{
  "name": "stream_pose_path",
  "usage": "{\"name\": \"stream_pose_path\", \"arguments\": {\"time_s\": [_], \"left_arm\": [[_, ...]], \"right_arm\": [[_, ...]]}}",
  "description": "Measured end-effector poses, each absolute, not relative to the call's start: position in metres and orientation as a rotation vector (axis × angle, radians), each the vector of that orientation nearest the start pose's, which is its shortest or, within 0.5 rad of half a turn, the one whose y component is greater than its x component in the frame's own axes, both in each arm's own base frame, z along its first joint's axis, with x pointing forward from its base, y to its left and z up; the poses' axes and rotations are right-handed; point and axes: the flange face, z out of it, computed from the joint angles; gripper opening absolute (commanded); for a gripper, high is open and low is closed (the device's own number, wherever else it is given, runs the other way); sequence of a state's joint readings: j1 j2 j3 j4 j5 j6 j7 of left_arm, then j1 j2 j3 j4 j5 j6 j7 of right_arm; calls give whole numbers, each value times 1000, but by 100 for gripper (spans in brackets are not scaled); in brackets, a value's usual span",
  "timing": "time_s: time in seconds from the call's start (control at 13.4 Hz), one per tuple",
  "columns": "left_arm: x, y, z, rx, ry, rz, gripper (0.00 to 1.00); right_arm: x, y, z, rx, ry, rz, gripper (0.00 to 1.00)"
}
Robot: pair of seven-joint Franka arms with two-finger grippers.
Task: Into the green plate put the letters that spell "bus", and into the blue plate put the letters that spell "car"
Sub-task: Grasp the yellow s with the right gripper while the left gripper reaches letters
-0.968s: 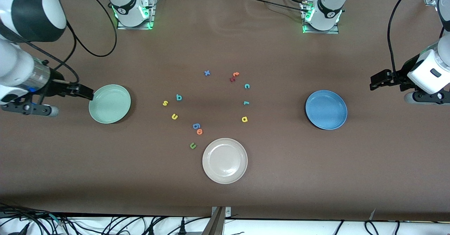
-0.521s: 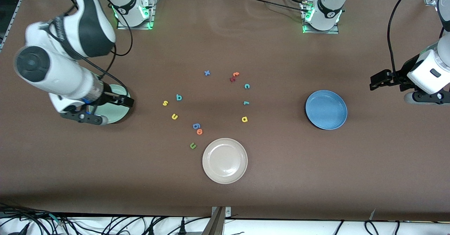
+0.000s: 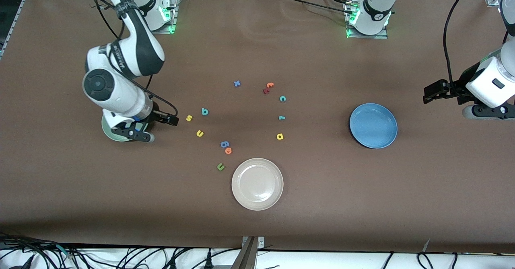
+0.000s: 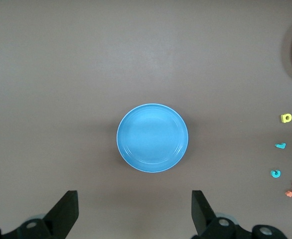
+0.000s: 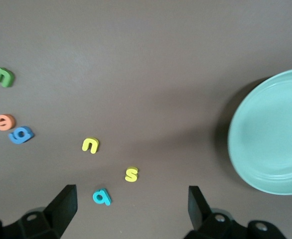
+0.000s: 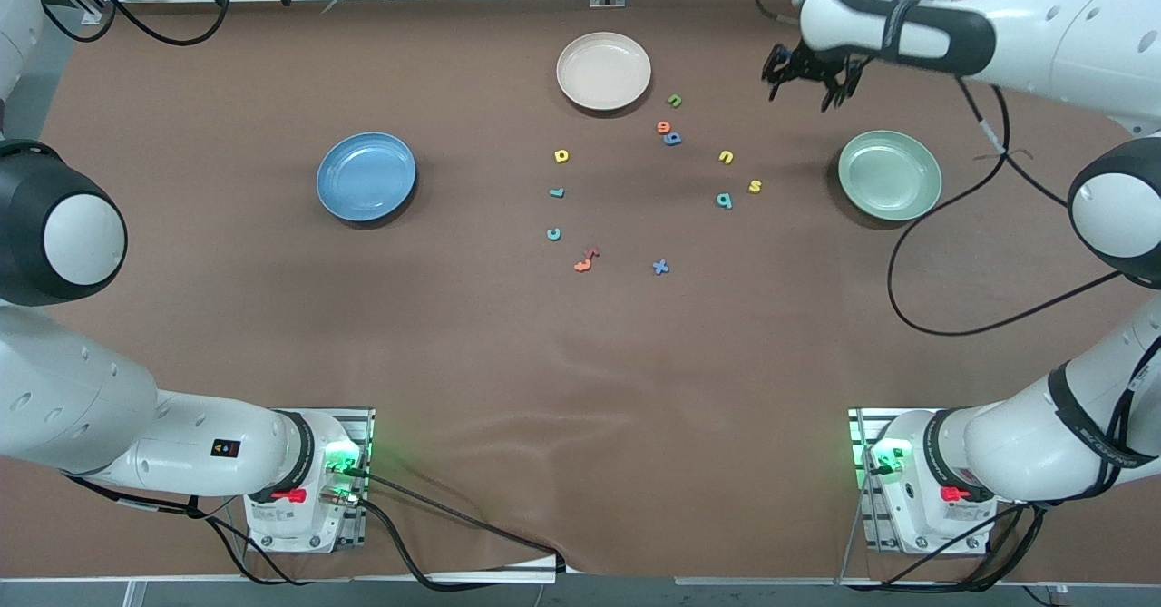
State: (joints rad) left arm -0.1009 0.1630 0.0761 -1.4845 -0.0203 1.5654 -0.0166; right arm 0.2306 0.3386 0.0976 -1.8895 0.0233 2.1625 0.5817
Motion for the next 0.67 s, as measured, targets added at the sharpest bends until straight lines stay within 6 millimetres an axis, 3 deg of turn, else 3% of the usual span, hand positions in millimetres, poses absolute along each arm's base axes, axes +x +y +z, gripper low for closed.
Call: {"name": "stream_pose_path", "arguments": {"time_s": [0.3, 0.67], "left_arm": [[600, -21, 571, -3153, 12, 129, 100], [602, -35, 565, -3188, 39, 146, 100]], "right_arm": [[554, 209, 264, -3077, 457, 120, 94], [546, 211, 207, -3064, 500, 132, 90]]}}
